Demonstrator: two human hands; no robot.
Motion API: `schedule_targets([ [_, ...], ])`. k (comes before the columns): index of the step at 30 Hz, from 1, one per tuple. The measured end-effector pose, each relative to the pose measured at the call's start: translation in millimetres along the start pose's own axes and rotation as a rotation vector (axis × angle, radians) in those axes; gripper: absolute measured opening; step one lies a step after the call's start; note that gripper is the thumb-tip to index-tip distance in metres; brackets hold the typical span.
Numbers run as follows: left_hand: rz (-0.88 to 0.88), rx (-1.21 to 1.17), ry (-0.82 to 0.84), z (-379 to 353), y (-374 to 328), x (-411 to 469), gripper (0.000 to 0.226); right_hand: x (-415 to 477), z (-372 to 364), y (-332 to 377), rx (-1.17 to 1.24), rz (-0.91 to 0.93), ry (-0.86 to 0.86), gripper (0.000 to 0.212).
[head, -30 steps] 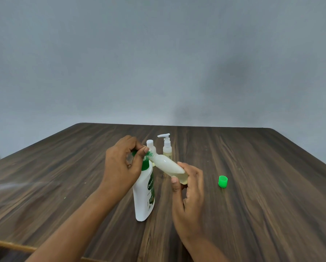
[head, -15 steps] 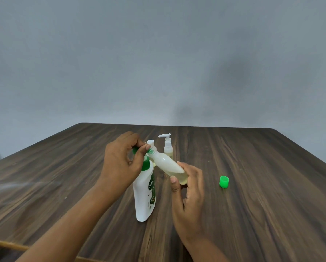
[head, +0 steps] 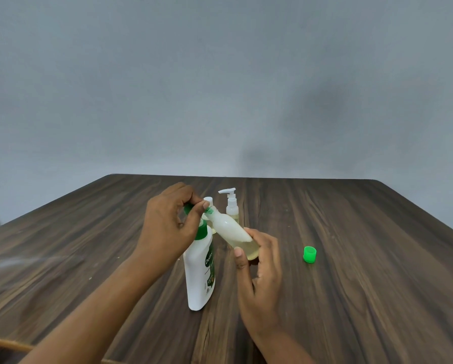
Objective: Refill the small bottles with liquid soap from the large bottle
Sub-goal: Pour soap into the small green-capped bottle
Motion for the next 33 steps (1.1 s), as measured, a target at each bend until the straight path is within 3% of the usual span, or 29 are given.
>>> schedule_targets([
  [7,0.003,-0.073,0.026,-1,8,-14,0.024,-5,1,-5,-0.017,-0.056,0.029,0.026],
  [33,-0.062,-0.008,0.091,4,1,2,0.027,-7,-1,-6,0.015,-0.116,0.122,0.023],
])
Point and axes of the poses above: each hand's wrist, its own x-axis towards the middle knuckle, its own z-axis out of the back of the hand, y = z × x, the point moved 2 cm from there along x, towards the middle knuckle, and after that the axes turned 7 degrees about -y, right-handed, at the moved point
